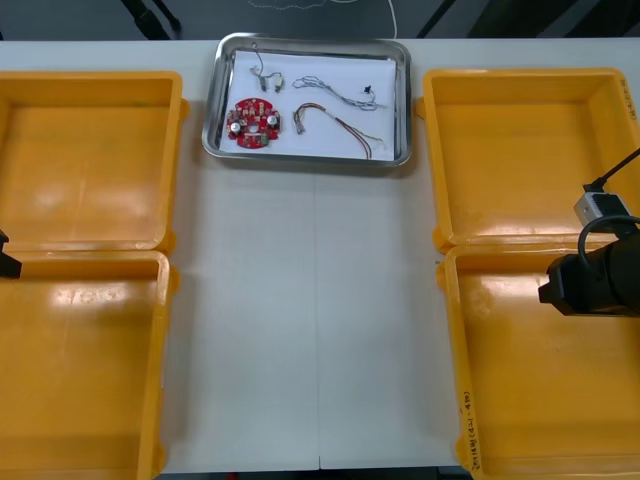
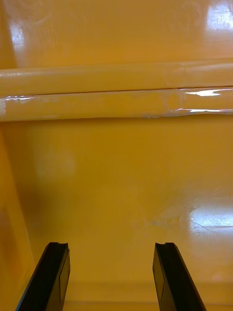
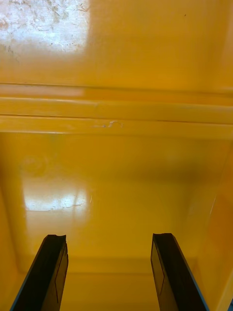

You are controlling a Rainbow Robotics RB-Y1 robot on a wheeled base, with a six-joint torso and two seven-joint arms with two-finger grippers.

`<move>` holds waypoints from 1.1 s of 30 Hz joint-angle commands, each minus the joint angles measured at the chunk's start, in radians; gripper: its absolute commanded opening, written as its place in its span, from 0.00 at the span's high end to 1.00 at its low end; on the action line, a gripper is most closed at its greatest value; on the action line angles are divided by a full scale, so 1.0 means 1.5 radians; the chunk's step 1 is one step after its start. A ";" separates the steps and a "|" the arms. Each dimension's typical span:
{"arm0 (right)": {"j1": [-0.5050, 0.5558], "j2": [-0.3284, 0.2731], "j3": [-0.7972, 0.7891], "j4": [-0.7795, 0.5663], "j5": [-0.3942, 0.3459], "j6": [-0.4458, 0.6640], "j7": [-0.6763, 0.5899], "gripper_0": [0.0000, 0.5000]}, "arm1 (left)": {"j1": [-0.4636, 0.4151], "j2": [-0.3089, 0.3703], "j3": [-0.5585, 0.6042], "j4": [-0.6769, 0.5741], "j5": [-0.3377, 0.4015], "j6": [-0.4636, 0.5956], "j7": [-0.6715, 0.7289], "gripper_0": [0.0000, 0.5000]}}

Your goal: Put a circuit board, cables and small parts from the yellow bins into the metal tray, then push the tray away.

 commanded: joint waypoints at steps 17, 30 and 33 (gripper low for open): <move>0.014 -0.020 -0.021 -0.005 -0.011 -0.001 0.002 0.00 | 0.009 -0.005 0.021 -0.017 -0.005 0.004 -0.042 0.00; 0.014 -0.020 -0.021 -0.005 -0.011 -0.001 0.002 0.00 | 0.009 -0.005 0.021 -0.017 -0.005 0.004 -0.042 0.00; 0.014 -0.020 -0.021 -0.005 -0.011 -0.001 0.002 0.00 | 0.009 -0.005 0.021 -0.017 -0.005 0.004 -0.042 0.00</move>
